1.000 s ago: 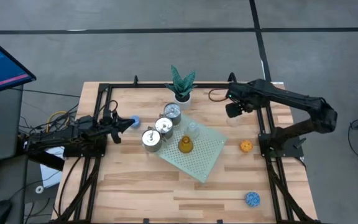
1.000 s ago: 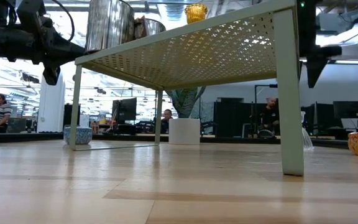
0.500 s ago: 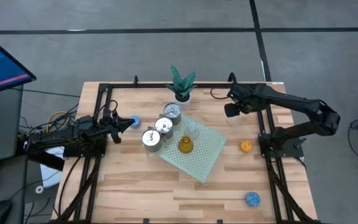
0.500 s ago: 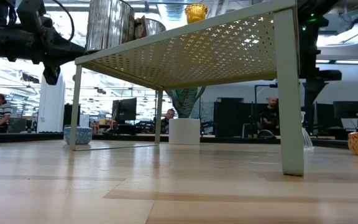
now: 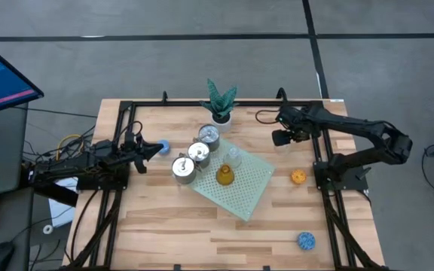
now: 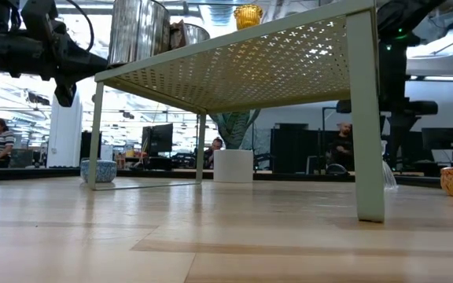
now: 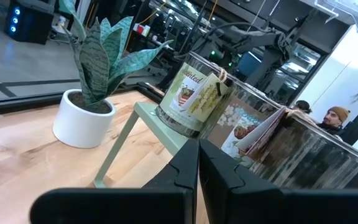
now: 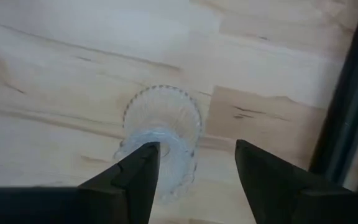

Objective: Pick & Place candle stick holders
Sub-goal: Put the transparent candle holder on the shelf

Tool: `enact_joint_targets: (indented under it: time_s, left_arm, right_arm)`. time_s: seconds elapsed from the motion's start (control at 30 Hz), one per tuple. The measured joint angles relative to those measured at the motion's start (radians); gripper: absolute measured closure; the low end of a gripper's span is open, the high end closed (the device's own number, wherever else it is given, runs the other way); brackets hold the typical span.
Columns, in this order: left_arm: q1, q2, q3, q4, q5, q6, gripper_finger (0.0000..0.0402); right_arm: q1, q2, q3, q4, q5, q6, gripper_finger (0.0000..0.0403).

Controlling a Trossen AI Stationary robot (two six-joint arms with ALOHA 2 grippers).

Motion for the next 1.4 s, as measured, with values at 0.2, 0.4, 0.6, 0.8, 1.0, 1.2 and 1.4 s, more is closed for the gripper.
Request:
enact_joint_targets:
  time_s: [0.2, 0.4, 0.6, 0.8, 1.0, 1.2, 1.4]
  left_arm:
    - [0.0, 0.0, 0.0, 0.002, 0.0, 0.0, 0.039]
    - [0.0, 0.0, 0.0, 0.002, 0.0, 0.0, 0.039]
    - [0.0, 0.0, 0.0, 0.003, 0.0, 0.0, 0.039]
    - [0.0, 0.0, 0.0, 0.003, 0.0, 0.0, 0.039]
    - [0.0, 0.0, 0.0, 0.003, 0.0, 0.0, 0.039]
    - [0.0, 0.0, 0.0, 0.003, 0.0, 0.0, 0.039]
    - [0.0, 0.0, 0.0, 0.003, 0.0, 0.0, 0.039]
  right_arm:
    - [-0.003, -0.003, -0.024, 0.065, -0.006, 0.002, 0.0234]
    - [-0.003, 0.009, -0.026, 0.11, -0.023, -0.019, 0.034]
    - [-0.004, 0.053, -0.016, 0.119, -0.054, -0.033, 0.0384]
    - [0.0, 0.026, 0.055, 0.057, -0.011, -0.041, 0.0395]
    - [0.005, -0.007, 0.239, -0.137, 0.051, -0.076, 0.0398]
    - [0.072, -0.009, 0.461, -0.323, 0.118, -0.077, 0.0398]
    - [0.207, -0.009, 0.673, -0.484, 0.14, 0.007, 0.0399]
